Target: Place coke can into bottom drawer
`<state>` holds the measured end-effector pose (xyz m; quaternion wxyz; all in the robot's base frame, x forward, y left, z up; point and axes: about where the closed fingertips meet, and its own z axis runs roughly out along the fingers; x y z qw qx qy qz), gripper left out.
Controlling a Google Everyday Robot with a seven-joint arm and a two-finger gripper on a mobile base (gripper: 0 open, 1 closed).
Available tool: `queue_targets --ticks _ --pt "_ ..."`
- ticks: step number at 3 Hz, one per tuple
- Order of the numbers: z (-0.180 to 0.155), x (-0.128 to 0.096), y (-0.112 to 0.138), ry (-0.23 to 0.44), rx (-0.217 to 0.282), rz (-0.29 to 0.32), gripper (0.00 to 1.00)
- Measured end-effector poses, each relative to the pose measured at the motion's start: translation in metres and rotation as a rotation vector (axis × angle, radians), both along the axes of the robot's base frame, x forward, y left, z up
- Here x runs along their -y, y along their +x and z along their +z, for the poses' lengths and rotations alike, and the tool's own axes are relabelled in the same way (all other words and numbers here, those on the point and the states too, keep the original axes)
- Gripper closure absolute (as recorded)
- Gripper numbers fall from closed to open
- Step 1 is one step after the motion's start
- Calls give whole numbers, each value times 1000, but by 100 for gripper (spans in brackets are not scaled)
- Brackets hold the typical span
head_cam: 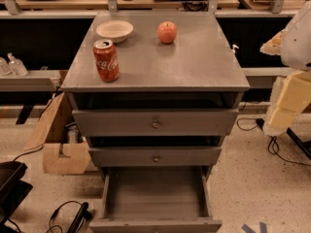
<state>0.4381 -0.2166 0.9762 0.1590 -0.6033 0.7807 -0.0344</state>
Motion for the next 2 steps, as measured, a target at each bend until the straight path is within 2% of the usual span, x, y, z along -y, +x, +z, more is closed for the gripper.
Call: queue_targets --ticks 1,2 --pt "0 0 0 0 0 0 0" --pt "2 -18 39 136 61 16 0"
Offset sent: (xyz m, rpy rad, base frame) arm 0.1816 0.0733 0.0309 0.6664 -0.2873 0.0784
